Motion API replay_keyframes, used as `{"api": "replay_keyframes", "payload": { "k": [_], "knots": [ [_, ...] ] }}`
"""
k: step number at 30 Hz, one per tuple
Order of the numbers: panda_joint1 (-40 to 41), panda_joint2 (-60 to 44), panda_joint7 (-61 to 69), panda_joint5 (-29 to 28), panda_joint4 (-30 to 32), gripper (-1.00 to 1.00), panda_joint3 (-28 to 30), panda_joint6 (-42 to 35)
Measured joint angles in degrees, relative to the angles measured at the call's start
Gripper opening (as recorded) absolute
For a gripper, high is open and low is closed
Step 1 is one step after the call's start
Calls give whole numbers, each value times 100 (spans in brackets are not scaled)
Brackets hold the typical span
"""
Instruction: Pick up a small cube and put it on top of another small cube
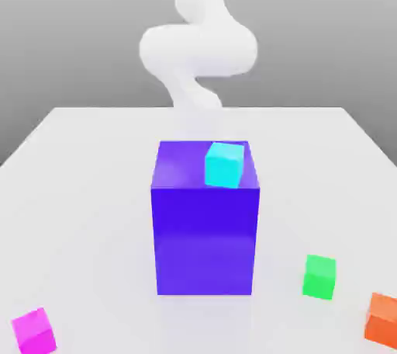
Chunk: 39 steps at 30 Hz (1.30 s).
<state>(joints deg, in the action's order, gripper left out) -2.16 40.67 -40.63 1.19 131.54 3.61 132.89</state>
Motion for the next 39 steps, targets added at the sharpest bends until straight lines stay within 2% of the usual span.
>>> {"api": "replay_keyframes", "payload": {
  "k": [10, 17, 24, 32, 36, 37, 39],
  "knots": [
    [-653, -2081, 2348, 818, -101, 0, 1371, 441],
    [-697, -3565, 4130, 1617, -178, 0, 1959, 716],
    [-268, -4981, 5712, 2129, -242, 0, 2022, 1038],
    [279, -6333, 6969, 1912, -253, 0, 2074, 1605],
    [674, -7153, 7408, 2304, -440, 0, 1651, 2170],
    [736, -7298, 7487, 2405, -479, -100, 1571, 2265],
    [736, -7298, 7487, 2405, -479, -100, 1571, 2264]
  ]
}}
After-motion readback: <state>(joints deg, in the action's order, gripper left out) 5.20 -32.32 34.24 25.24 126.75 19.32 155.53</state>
